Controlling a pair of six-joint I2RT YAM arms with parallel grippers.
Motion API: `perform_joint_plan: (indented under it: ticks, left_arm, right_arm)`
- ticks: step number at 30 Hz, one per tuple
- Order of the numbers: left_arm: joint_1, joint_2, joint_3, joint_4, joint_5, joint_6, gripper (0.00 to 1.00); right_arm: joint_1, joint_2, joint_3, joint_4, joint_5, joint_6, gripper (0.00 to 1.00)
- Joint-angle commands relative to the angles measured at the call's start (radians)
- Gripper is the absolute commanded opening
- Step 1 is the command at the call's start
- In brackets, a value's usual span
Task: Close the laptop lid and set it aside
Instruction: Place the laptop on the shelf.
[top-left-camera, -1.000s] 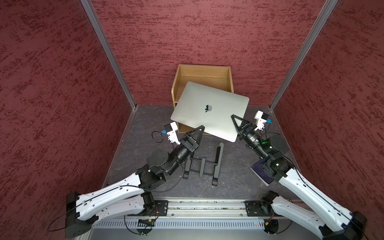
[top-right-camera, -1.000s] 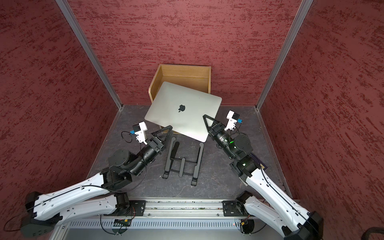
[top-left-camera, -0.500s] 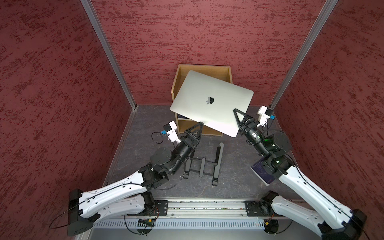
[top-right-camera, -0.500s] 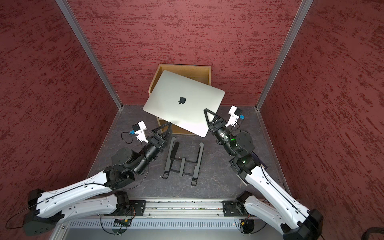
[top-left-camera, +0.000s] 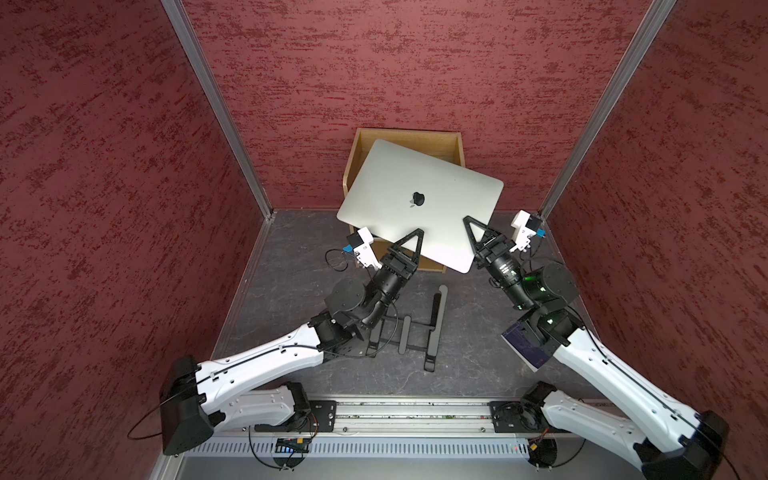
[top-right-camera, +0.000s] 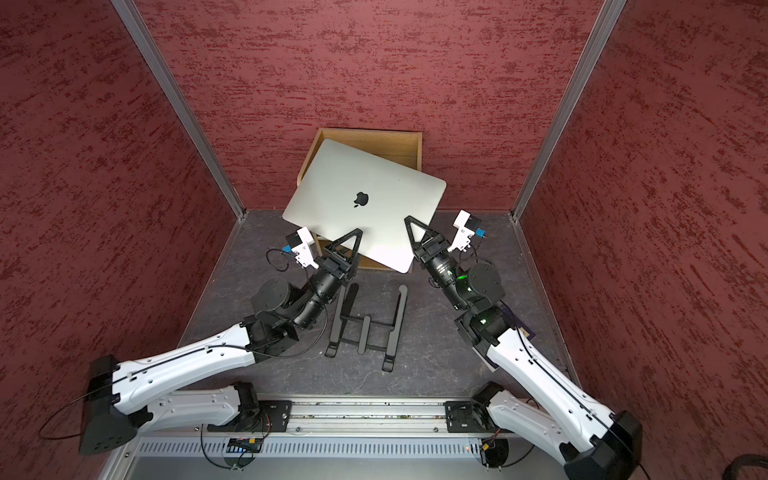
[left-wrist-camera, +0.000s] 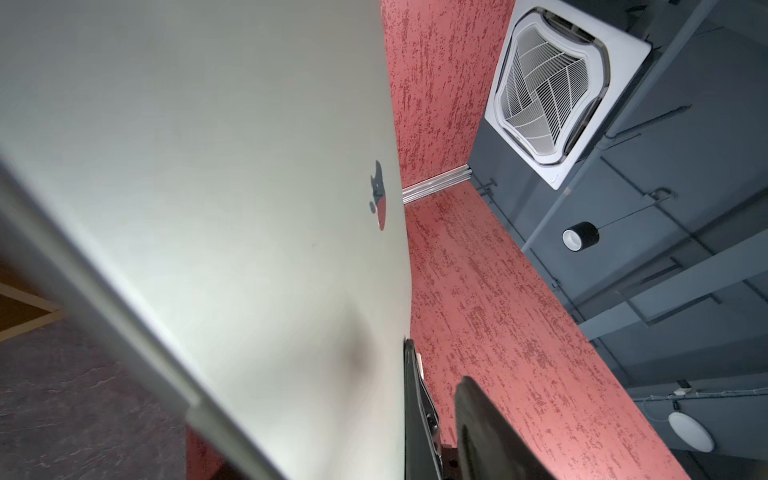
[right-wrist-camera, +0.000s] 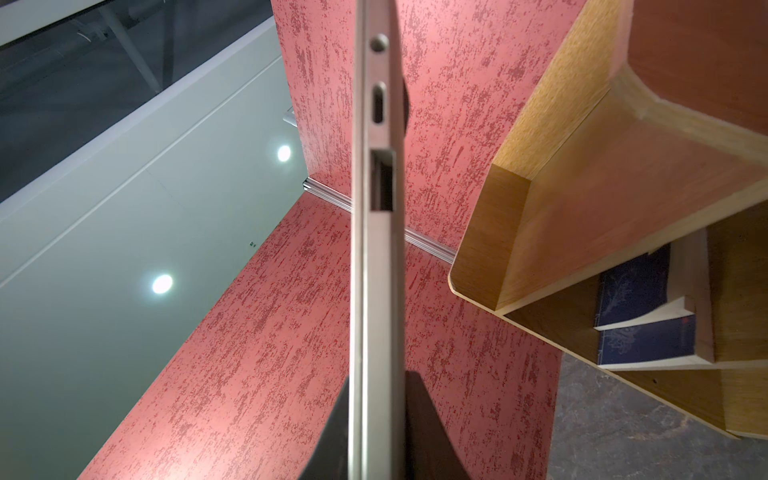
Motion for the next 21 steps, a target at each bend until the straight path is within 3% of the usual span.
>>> perform_joint_plan:
  ticks: [1, 11, 21]
  left_arm:
    - [0.012, 0.029, 0.032, 0.049, 0.016, -0.007, 0.48]
    - [0.04, 0.083, 0.041, 0.146, 0.025, -0.031, 0.28]
    - [0.066, 0.119, 0.071, 0.137, 0.066, -0.06, 0.18]
  right_arm:
    - [0.009, -0.039, 0.05, 0.263, 0.04, 0.029, 0.0]
    - [0.015, -0.019, 0.038, 0.283, 0.05, 0.047, 0.0]
    - [0.021, 0.001, 0.035, 0.293, 0.051, 0.052, 0.0]
